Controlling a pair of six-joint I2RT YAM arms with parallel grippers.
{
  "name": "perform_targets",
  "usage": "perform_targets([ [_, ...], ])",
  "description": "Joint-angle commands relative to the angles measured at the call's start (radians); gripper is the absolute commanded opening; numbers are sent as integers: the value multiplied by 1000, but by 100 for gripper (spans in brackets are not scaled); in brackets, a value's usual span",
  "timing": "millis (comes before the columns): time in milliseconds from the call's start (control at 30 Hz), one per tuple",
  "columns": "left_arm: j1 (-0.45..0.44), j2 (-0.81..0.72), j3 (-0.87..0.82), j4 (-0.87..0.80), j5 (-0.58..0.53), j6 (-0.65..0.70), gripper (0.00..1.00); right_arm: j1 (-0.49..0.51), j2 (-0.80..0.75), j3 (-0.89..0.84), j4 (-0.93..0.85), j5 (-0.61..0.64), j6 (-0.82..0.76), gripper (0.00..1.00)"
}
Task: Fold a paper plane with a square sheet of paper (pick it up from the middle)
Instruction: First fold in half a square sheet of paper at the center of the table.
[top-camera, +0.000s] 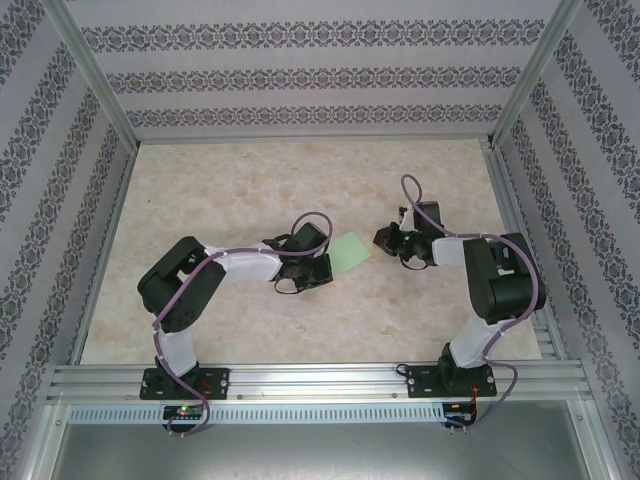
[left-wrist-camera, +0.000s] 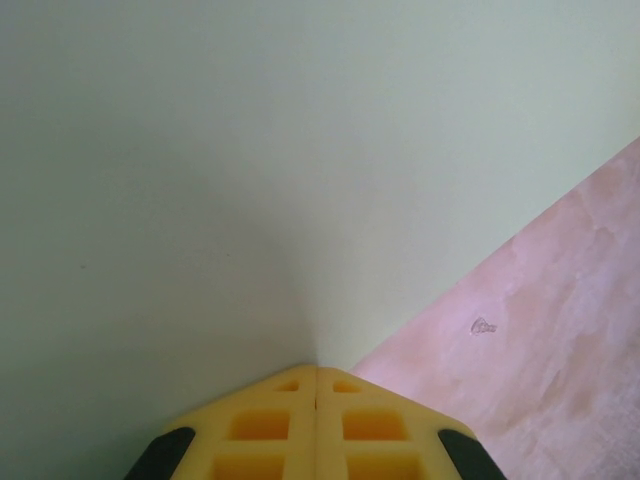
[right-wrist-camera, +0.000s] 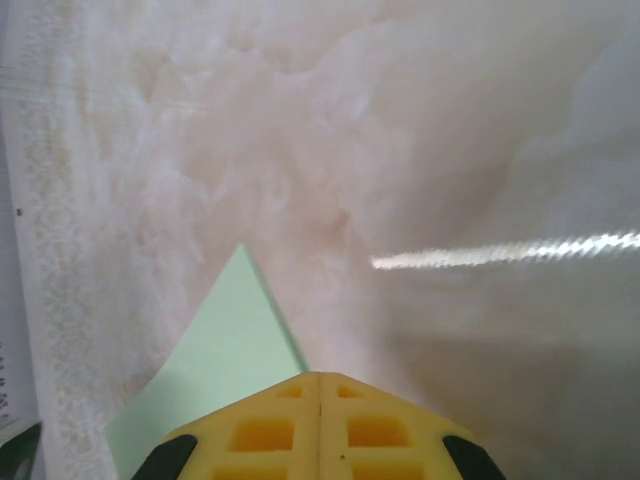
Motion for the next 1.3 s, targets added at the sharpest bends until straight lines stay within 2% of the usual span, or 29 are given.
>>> perform_targets([
  [0,-10,36,24,-88,5,50,0,65,-67,-43,55,14,21,0],
  [167,-10,27,57,-60,19,102,0,179,-30,-70,87,36,75,0],
  [300,-9,10,76,-13,41,146,0,221,31,-56,101,44,95,0],
  [700,16,50,50,136,82,140,0,222,75,-42,24,78,82,0],
  [1267,28,-21,-142,98,27,156,0,219,104,-20,-103,134,55,0],
])
